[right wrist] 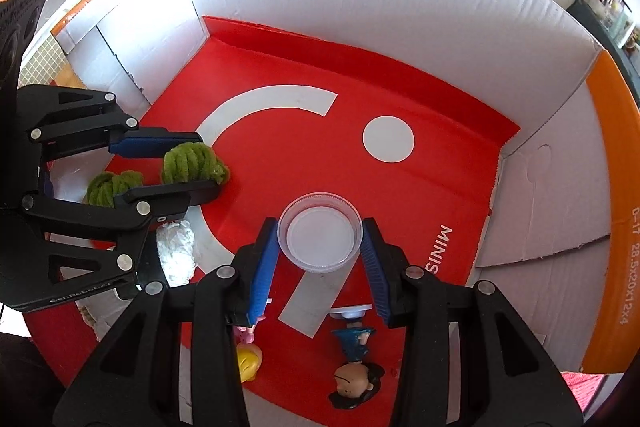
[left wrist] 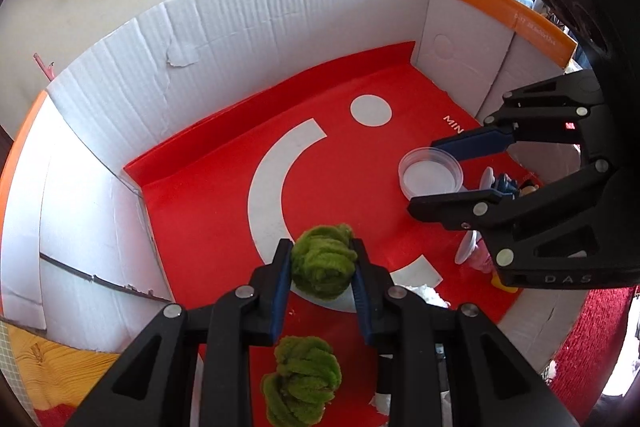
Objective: Organize objects
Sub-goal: 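Lower and release the yarn ball with the left tool while the right tool releases the dish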
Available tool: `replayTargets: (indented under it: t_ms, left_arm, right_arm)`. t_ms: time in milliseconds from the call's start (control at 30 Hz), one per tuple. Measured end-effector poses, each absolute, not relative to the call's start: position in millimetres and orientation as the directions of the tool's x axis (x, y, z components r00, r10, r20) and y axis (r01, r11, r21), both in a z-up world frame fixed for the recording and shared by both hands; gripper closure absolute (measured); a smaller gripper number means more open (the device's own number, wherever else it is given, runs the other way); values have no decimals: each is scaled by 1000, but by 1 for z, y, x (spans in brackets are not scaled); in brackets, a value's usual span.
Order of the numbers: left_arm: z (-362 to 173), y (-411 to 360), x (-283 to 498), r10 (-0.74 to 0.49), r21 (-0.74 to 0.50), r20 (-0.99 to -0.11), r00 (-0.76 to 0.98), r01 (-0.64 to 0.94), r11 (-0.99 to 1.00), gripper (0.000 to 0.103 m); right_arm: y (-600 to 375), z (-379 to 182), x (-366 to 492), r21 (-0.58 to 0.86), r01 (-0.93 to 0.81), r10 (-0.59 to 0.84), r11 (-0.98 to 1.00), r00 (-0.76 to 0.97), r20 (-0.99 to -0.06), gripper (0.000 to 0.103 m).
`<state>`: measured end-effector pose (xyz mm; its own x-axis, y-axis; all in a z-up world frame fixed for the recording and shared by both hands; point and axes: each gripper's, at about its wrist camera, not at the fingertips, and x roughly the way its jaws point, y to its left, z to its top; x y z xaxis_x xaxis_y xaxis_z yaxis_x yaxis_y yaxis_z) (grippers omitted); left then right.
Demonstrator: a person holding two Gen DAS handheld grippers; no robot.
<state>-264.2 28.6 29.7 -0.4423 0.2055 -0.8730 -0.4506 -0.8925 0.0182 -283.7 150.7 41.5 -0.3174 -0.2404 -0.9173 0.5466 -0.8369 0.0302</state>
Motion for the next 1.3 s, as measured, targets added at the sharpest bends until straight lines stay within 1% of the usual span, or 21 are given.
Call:
replayTargets:
  t_ms: [500,767,833,900,1000,1100,1300]
  left_arm:
    - [30,32,-263,204,17,-875,-439,-449,-893,73]
    - [31,32,-261,205,15,-875,-438,-449,-894,70]
    - [31,32,-261,205,15,-875,-438,-448,-894,67]
    - [31,32,-261,205,16,-875,-438,-449,-893,67]
    - [31,32,-261,205,15,-875,-438,-448,-894,66]
    - [31,33,-261,205,14,-875,-438,-448,-894,62]
    - [32,34,-259,204,15,-875,-438,-446,-895,61]
  right_arm:
    - [148,42,-274,3,556,-222,-831,-325,-919,63]
    - [150,43,-272,3,556,-221,-831,-324,-920,63]
    - [149,43,-273,5,557,-222,-830,-323,-920,62]
    - [142,45,-275,9,560,-226,-829,-319,-921,60]
    - [141,45,-274,3,562,-222,-827,-322,-921,60]
    - [141,46,-274,5,560,-223,-828,-320,-921,60]
    - [138,46,-273,7,560,-224,-829,-320,-921,60]
